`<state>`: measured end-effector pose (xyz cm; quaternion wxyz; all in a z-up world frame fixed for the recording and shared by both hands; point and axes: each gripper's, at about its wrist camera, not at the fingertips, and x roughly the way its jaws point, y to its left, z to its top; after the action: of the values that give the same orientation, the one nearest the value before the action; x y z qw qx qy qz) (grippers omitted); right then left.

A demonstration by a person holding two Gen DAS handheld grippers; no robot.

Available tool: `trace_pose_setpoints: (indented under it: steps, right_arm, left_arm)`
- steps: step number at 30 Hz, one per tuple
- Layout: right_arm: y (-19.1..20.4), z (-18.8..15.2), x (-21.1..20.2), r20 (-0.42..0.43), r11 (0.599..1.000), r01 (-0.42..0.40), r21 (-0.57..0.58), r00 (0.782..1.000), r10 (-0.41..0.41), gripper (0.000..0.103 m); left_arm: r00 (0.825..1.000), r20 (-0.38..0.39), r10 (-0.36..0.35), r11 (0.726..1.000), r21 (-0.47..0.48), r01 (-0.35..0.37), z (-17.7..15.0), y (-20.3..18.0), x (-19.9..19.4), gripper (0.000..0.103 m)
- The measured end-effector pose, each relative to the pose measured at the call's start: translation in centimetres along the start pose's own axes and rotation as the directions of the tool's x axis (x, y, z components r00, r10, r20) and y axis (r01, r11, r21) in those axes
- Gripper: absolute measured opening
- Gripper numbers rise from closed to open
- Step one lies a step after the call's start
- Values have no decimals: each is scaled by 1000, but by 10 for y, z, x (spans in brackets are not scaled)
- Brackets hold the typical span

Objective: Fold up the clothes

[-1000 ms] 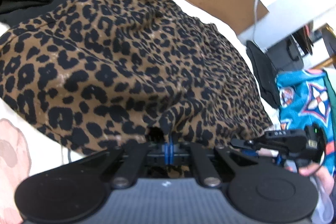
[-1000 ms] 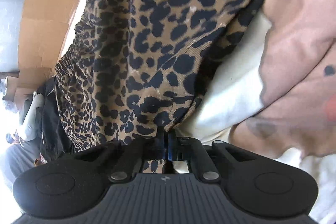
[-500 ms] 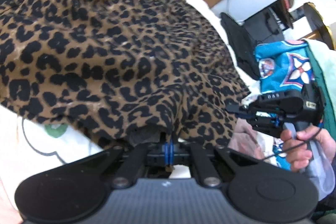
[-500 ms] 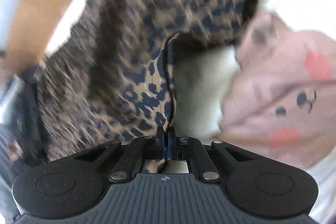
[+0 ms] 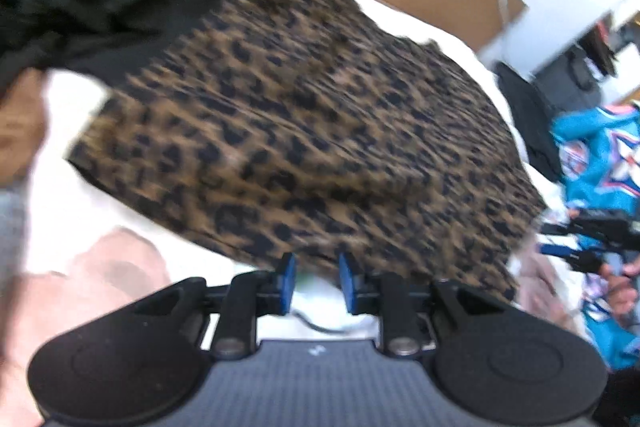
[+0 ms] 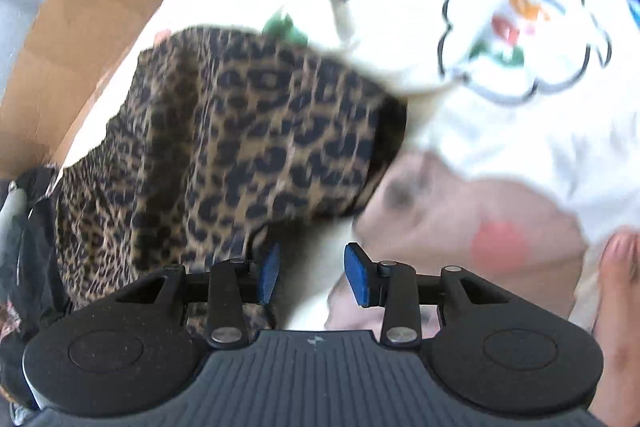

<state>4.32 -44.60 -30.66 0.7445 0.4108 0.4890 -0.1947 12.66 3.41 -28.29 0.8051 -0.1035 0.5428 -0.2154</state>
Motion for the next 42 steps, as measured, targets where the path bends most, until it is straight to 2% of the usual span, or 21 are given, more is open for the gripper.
trace_pose_setpoints:
  steps: [3,5,6,8,13,17,21,24,28,29,30,32,35,37,38,39,40,42]
  right_arm:
    - [-2,17,-5,33,1000,3,-17,999,-3,43]
    - [-1,28,-6,51,999,21,-48,999,-19,43]
    - [0,32,-7,61,997,32,-65,998,-28,43]
    - [-1,41,-6,82,996,55,-77,995,-48,43]
    - [-7,58,4,120,991,108,-81,988,-98,50]
    - [-13,59,15,115,988,132,-80,986,-123,50]
    - [-12,56,23,119,977,172,-125,980,-158,50]
    - [-9,53,30,126,964,206,-169,974,-186,50]
    - [-10,53,28,207,939,284,-193,947,-244,50]
    - [-12,54,28,208,941,283,-188,947,-244,50]
    - [-14,55,29,200,945,271,-182,951,-234,50]
    - [-13,57,32,192,949,250,-192,958,-213,50]
    - [-10,58,39,181,946,238,-219,963,-200,49]
    - [-8,57,44,168,943,233,-238,966,-196,42]
    - [-7,56,45,168,940,237,-247,966,-199,31]
    - [-6,56,44,168,937,239,-255,965,-200,15]
    - [-5,57,42,167,937,237,-256,966,-198,10]
    - [-2,58,34,187,931,248,-267,961,-202,7]
  left_arm:
    - [993,39,111,993,-30,-110,11,18,-3,29]
    - [978,76,196,980,-53,-193,19,30,-10,46]
    - [967,102,233,972,-62,-227,23,35,-14,50]
    - [955,135,264,964,-69,-257,29,44,-20,60]
    - [938,171,301,952,-109,-286,41,65,-22,66]
    - [940,180,288,951,-166,-260,48,77,-8,66]
    - [946,181,269,957,-162,-241,48,80,5,66]
    - [950,147,277,953,-172,-251,45,86,15,60]
    - [948,149,283,956,-129,-265,37,84,18,59]
    - [947,147,287,955,-117,-271,36,85,19,59]
    - [942,146,303,951,-109,-289,35,85,20,56]
    - [929,148,340,939,-100,-328,34,87,20,40]
    - [929,146,340,937,-134,-322,35,89,18,36]
    - [930,147,336,938,-139,-316,36,89,16,36]
    - [931,150,332,940,-137,-313,37,89,15,34]
    - [932,152,329,941,-135,-310,38,88,14,34]
    - [933,158,323,943,-133,-304,39,88,12,35]
    - [934,176,312,947,-135,-291,41,88,8,35]
